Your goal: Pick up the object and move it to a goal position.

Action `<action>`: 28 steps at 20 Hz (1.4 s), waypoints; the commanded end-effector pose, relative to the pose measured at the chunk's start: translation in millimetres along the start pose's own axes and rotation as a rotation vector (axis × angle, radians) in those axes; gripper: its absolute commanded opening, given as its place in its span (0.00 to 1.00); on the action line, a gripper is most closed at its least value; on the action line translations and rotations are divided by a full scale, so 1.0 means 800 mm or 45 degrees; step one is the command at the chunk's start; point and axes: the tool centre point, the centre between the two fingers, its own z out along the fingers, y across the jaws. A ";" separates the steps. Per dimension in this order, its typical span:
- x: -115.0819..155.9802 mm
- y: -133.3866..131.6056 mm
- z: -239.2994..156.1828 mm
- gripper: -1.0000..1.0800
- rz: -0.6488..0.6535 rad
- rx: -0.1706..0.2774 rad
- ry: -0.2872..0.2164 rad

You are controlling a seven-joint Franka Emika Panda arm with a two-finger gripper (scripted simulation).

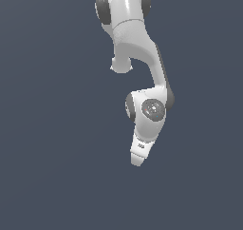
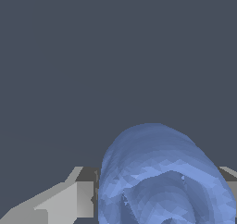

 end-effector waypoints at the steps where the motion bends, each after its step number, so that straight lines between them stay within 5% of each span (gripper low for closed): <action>1: 0.000 0.000 0.000 0.00 0.000 0.000 0.000; 16: -0.022 -0.004 -0.012 0.00 0.000 0.000 0.000; 28: -0.125 -0.020 -0.066 0.00 0.000 -0.001 -0.002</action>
